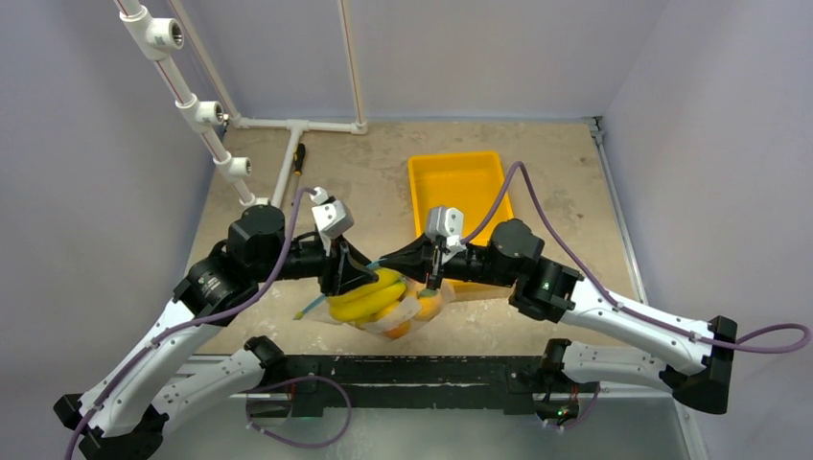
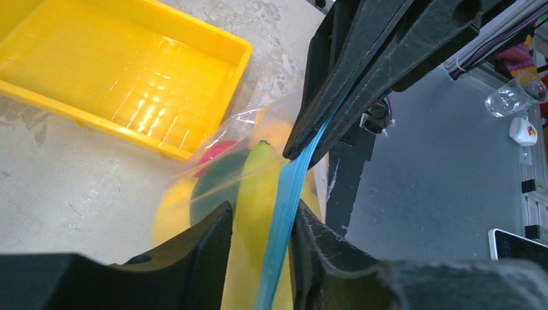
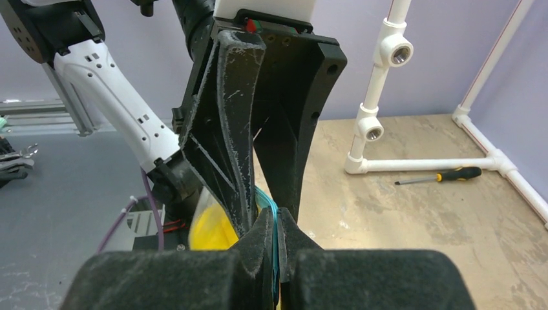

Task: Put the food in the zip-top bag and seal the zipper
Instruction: Place the zipper food storage bag at the center of the board.

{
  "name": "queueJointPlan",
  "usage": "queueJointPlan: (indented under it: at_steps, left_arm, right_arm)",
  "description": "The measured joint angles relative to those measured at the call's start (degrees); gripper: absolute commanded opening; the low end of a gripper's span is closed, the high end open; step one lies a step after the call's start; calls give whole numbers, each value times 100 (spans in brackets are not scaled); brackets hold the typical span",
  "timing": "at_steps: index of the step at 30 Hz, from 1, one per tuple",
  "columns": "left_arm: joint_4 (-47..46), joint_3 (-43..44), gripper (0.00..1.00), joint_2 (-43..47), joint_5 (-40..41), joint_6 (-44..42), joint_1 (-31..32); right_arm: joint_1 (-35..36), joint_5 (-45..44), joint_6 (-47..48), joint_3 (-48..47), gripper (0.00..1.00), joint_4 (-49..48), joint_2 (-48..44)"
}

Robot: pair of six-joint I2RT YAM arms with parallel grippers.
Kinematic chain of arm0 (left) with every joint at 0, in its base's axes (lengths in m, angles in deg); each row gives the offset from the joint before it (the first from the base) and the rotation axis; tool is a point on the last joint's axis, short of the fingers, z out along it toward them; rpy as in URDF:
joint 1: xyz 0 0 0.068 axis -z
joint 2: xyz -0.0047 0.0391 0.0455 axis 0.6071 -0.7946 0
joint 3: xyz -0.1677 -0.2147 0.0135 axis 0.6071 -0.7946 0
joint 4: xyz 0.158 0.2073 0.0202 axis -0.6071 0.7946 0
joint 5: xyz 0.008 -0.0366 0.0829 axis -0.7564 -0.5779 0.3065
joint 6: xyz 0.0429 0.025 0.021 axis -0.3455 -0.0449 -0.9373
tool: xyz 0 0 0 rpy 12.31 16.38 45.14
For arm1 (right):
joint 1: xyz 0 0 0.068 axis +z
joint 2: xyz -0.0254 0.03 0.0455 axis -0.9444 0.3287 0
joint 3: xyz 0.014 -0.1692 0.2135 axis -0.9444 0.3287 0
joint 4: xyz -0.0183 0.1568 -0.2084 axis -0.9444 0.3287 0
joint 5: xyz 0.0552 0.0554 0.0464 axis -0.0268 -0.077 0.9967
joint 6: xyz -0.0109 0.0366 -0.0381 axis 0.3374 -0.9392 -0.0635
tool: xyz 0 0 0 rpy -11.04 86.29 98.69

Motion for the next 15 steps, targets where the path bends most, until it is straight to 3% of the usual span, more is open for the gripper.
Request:
queueJointPlan:
  at_steps: [3, 15]
  left_arm:
    - [-37, -46, 0, 37, -22, 11, 2]
    - [-208, -149, 0, 61, 48, 9, 2]
  right_arm:
    - [0, 20, -7, 0, 0, 7, 55]
    - [-4, -61, -57, 0, 0, 11, 81]
